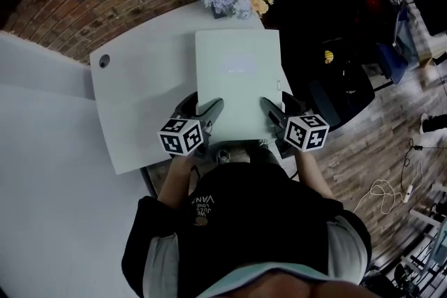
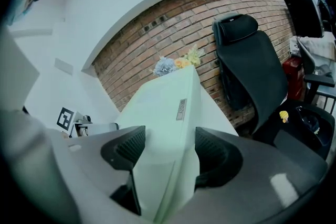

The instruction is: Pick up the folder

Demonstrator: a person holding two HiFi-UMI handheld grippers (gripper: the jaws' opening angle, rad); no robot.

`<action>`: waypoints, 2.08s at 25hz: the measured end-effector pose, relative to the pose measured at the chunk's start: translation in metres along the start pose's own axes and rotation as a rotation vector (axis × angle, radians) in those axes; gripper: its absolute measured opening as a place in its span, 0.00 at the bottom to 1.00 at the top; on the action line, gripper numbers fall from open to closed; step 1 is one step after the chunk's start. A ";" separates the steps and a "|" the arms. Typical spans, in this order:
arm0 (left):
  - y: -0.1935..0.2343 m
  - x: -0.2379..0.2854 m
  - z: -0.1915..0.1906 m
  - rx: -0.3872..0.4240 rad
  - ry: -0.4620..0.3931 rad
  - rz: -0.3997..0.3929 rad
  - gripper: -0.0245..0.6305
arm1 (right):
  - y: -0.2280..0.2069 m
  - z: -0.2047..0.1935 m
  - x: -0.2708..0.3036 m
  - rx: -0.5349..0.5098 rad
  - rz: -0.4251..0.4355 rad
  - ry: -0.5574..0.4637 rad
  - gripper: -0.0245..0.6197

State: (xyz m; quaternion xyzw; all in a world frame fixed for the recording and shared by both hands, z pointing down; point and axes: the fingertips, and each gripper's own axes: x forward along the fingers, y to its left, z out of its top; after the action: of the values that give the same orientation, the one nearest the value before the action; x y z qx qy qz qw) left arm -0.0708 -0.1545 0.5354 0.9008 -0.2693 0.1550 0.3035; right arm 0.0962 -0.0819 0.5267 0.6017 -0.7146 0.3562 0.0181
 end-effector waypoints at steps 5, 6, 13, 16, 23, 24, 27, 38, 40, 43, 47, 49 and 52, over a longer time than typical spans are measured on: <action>-0.004 -0.013 0.005 0.023 -0.023 -0.008 0.59 | 0.012 0.002 -0.008 -0.008 -0.003 -0.037 0.48; -0.005 -0.016 0.007 0.029 -0.029 -0.009 0.59 | 0.015 0.003 -0.009 -0.011 -0.002 -0.045 0.48; -0.010 -0.036 0.022 0.070 -0.078 -0.015 0.59 | 0.036 0.015 -0.017 -0.041 0.007 -0.105 0.48; -0.016 -0.041 0.031 0.093 -0.103 -0.014 0.59 | 0.041 0.023 -0.023 -0.055 0.008 -0.129 0.48; -0.027 -0.058 0.049 0.124 -0.168 -0.024 0.59 | 0.059 0.042 -0.037 -0.100 0.023 -0.189 0.48; -0.029 -0.060 0.051 0.124 -0.178 -0.024 0.59 | 0.061 0.045 -0.038 -0.111 0.024 -0.196 0.48; -0.032 -0.066 0.058 0.125 -0.203 -0.023 0.59 | 0.067 0.054 -0.042 -0.134 0.033 -0.212 0.48; -0.037 -0.080 0.079 0.177 -0.261 -0.009 0.59 | 0.083 0.072 -0.045 -0.182 0.066 -0.250 0.48; -0.038 -0.083 0.083 0.184 -0.271 -0.003 0.59 | 0.086 0.076 -0.045 -0.188 0.076 -0.256 0.48; -0.039 -0.088 0.089 0.191 -0.283 0.007 0.59 | 0.090 0.082 -0.044 -0.199 0.090 -0.263 0.48; -0.039 -0.093 0.094 0.200 -0.298 0.023 0.59 | 0.095 0.087 -0.044 -0.213 0.109 -0.272 0.47; -0.040 -0.096 0.096 0.205 -0.307 0.032 0.59 | 0.097 0.089 -0.043 -0.220 0.119 -0.275 0.47; -0.040 -0.100 0.100 0.213 -0.322 0.050 0.59 | 0.100 0.093 -0.041 -0.227 0.136 -0.275 0.47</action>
State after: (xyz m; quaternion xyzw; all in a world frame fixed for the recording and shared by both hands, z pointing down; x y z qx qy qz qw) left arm -0.1170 -0.1512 0.3960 0.9340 -0.3186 0.0440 0.1555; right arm 0.0575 -0.0941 0.3901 0.5891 -0.7850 0.1881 -0.0361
